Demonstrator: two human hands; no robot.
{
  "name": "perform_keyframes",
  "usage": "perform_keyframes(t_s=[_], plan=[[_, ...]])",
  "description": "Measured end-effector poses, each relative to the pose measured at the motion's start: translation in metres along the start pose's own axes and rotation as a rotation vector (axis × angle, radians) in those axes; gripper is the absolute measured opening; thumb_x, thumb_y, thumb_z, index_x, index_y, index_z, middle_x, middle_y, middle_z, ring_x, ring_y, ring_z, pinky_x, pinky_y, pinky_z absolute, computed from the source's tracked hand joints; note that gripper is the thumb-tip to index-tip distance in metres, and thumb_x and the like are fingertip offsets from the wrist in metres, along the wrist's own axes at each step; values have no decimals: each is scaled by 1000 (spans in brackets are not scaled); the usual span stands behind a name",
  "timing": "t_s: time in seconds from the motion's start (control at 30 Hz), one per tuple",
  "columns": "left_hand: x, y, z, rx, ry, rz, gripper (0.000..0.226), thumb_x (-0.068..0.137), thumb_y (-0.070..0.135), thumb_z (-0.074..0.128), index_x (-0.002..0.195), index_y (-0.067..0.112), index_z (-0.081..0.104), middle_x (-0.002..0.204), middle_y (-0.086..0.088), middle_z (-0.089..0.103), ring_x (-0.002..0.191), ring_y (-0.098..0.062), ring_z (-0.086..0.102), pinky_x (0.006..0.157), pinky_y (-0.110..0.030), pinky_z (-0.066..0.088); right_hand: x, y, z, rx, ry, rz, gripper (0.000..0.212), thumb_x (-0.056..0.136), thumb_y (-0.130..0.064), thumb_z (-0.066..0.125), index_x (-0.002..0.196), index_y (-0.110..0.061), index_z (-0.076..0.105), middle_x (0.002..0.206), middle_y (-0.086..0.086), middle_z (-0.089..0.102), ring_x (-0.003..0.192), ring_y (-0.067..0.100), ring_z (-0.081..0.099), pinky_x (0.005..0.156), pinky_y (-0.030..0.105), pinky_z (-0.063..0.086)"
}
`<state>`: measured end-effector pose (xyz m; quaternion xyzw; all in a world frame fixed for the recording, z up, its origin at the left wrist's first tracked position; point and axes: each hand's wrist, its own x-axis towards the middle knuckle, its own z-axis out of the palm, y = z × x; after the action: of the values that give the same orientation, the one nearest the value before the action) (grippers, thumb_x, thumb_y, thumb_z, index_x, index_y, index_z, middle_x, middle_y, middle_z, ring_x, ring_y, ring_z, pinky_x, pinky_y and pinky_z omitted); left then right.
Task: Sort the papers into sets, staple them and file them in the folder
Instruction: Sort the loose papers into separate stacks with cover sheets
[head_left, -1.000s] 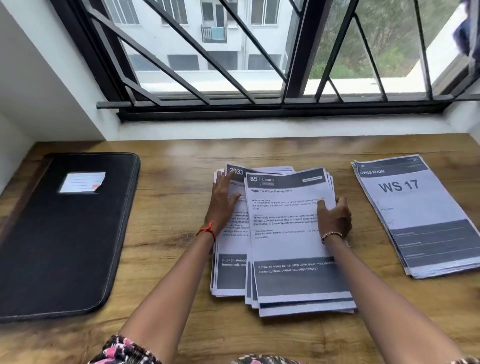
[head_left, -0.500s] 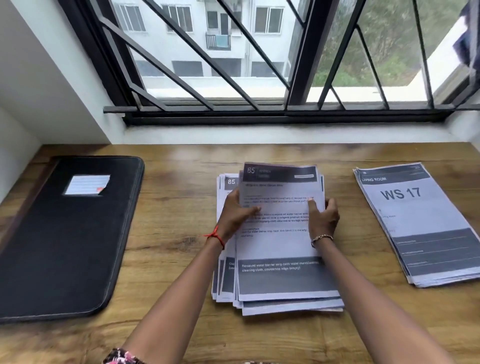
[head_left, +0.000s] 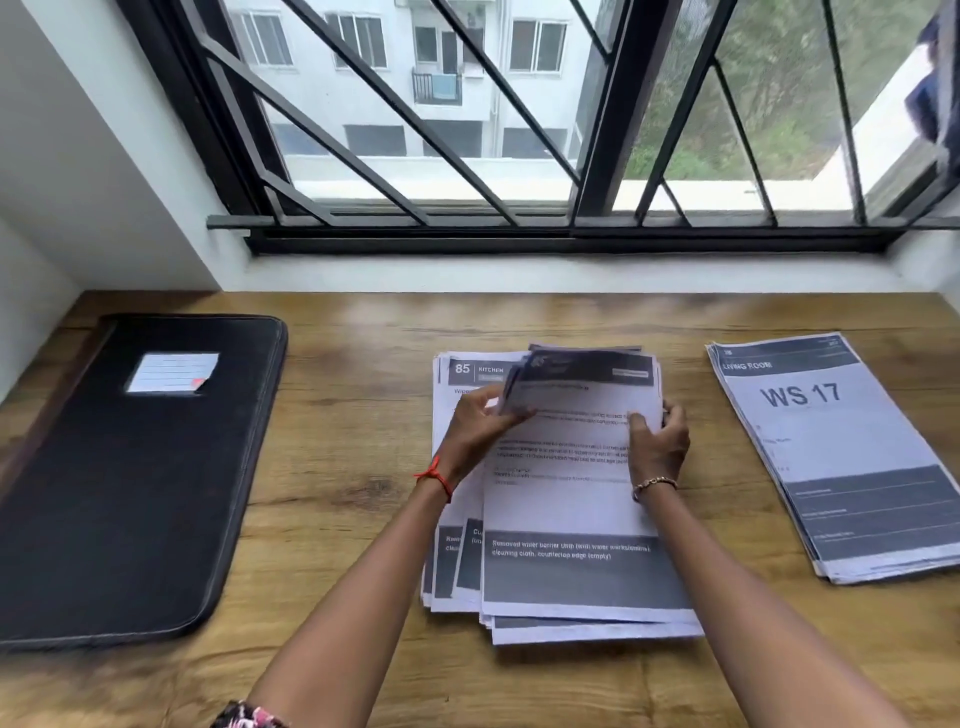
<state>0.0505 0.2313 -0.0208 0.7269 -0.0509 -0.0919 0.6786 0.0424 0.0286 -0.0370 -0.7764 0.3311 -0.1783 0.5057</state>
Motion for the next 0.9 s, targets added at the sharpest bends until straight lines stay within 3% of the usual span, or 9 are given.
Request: perform_keyframes(t_s=[0.07,0.13,0.2,0.3,0.43,0.67,0.8,0.9], plan=[[6,-7,-13,118,80,-14,23,93,30,54,76,16,60,82,-4,62,80,-17,58,77,-34,47,0,2,1,-5,-5,-13,35,82,-5,58,115,3,50,111,19,62,98,30,59,72,23,36],[13,-14,-26,218,162,-28,40,98,37,38,96,7,65,103,-11,62,100,-23,56,91,-44,45,0,3,3,-27,-13,-35,34,83,-5,58,116,3,49,112,20,61,100,31,58,74,23,36],[22,-21,-37,355,225,-38,37,97,30,38,107,5,64,126,-12,55,124,-27,44,107,-49,33,0,6,5,-57,-17,-61,35,84,-6,58,115,4,48,113,21,59,101,32,58,75,23,36],[28,-28,-52,581,261,-72,33,93,9,51,125,2,54,145,-13,37,140,-27,20,114,-37,15,2,9,7,-84,-27,-81,35,84,-8,59,115,4,48,115,22,58,103,33,56,79,26,38],[35,-37,-60,608,326,-62,47,87,8,61,131,4,46,142,-14,42,139,-27,23,114,-36,18,3,11,8,-100,-22,-107,35,84,-8,60,114,5,49,114,23,57,102,34,56,83,30,41],[44,-35,-59,592,399,-12,22,83,8,66,105,6,62,137,-14,41,134,-25,30,106,-27,24,2,12,8,-102,-11,-140,33,84,-6,60,112,7,50,112,23,57,100,33,55,71,18,31],[47,-33,-56,579,446,-35,14,86,13,64,95,2,63,131,-13,43,129,-23,32,96,-18,23,1,13,8,-90,-15,-135,33,84,-6,59,113,6,50,113,22,57,101,32,55,75,20,33],[48,-31,-53,630,470,-49,17,88,16,62,93,0,63,125,-12,44,122,-24,34,92,-20,25,2,14,8,-84,-10,-150,31,84,-5,60,111,7,50,110,22,58,99,33,56,75,22,34]])
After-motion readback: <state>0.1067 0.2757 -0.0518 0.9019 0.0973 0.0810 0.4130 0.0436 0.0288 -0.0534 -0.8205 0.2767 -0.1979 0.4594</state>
